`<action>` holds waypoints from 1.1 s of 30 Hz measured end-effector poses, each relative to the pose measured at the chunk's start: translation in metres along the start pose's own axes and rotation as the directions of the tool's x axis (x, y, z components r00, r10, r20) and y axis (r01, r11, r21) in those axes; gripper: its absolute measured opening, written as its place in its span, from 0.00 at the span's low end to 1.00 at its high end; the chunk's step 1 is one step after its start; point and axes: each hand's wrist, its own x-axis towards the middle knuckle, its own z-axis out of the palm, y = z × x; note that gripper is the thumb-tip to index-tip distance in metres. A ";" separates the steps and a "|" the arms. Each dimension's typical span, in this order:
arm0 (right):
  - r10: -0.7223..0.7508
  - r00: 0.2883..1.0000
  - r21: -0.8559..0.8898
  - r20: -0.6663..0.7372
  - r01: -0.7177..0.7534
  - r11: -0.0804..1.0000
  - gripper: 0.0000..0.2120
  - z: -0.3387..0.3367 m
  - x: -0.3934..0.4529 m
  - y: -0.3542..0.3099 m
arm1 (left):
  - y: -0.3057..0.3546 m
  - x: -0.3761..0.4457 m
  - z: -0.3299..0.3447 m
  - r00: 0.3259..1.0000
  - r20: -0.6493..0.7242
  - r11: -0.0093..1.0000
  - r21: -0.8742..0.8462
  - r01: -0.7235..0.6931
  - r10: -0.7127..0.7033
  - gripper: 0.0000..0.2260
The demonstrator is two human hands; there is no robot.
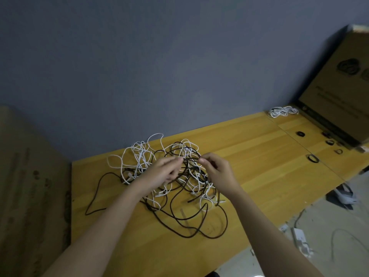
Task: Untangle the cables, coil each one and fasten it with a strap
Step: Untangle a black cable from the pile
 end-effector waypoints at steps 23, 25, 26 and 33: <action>0.201 0.970 -0.061 0.138 -0.194 0.979 0.12 0.032 -0.043 0.055 | 0.016 0.004 -0.008 0.972 -0.235 0.833 -0.539 -0.126 -0.005 0.17; 0.254 0.951 -0.091 0.176 -0.242 0.966 0.11 0.037 -0.053 0.065 | 0.015 0.005 -0.012 0.967 -0.256 0.825 -0.545 -0.150 0.007 0.14; 0.260 0.947 -0.121 0.187 -0.240 0.963 0.11 0.040 -0.055 0.067 | 0.014 0.006 -0.012 0.966 -0.260 0.840 -0.523 -0.146 0.006 0.13; -0.026 0.966 -0.599 0.257 0.180 0.780 0.18 0.048 -0.050 0.045 | 0.004 0.011 0.000 0.932 -0.343 0.993 0.011 -0.118 0.114 0.11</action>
